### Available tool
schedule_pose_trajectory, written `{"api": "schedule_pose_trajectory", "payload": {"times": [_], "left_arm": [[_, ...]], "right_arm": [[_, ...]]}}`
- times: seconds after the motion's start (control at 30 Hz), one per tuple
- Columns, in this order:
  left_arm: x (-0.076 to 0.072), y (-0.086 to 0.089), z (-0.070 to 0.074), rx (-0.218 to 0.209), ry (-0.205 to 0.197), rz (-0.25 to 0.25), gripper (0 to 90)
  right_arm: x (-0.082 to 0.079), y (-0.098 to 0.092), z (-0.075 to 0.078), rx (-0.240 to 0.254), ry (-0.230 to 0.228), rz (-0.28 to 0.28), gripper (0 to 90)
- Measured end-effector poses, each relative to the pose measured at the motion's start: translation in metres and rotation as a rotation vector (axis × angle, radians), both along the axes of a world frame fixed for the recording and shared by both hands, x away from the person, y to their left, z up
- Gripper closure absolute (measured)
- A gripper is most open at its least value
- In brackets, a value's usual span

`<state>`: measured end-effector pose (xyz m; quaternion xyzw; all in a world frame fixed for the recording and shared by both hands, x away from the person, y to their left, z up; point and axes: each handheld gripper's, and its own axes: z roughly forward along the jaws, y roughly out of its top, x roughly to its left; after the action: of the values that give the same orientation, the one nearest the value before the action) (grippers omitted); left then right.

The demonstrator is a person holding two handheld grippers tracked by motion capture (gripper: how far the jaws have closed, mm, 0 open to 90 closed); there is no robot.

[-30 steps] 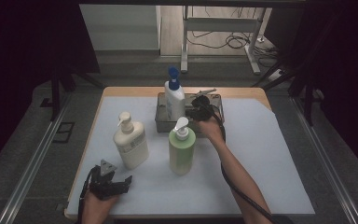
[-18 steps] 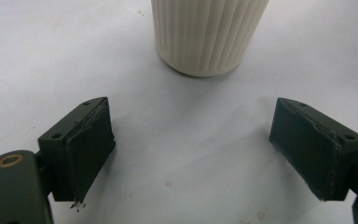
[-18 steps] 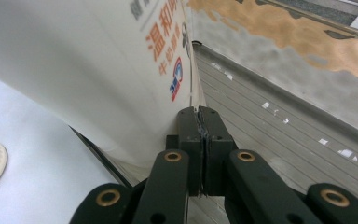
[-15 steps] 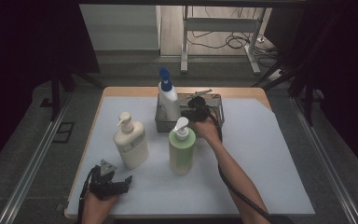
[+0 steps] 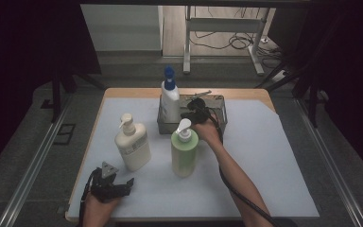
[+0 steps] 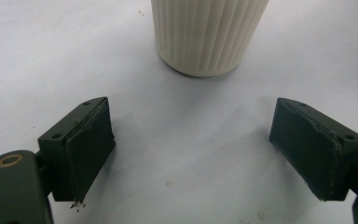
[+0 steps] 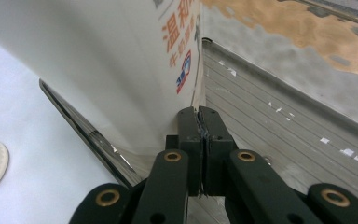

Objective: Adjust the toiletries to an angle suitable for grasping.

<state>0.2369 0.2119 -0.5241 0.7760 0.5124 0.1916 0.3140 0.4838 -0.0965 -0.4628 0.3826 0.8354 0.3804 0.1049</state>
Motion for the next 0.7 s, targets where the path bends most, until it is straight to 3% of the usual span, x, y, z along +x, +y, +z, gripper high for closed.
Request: {"api": "schedule_pose_trajectory", "payload": {"times": [0.7], "left_arm": [[0.000, 0.000, 0.000, 0.001, 0.000, 0.000, 13.1]], "right_arm": [[-0.003, 0.017, 0.005, 0.021, -0.002, 0.079, 88.0]]}}
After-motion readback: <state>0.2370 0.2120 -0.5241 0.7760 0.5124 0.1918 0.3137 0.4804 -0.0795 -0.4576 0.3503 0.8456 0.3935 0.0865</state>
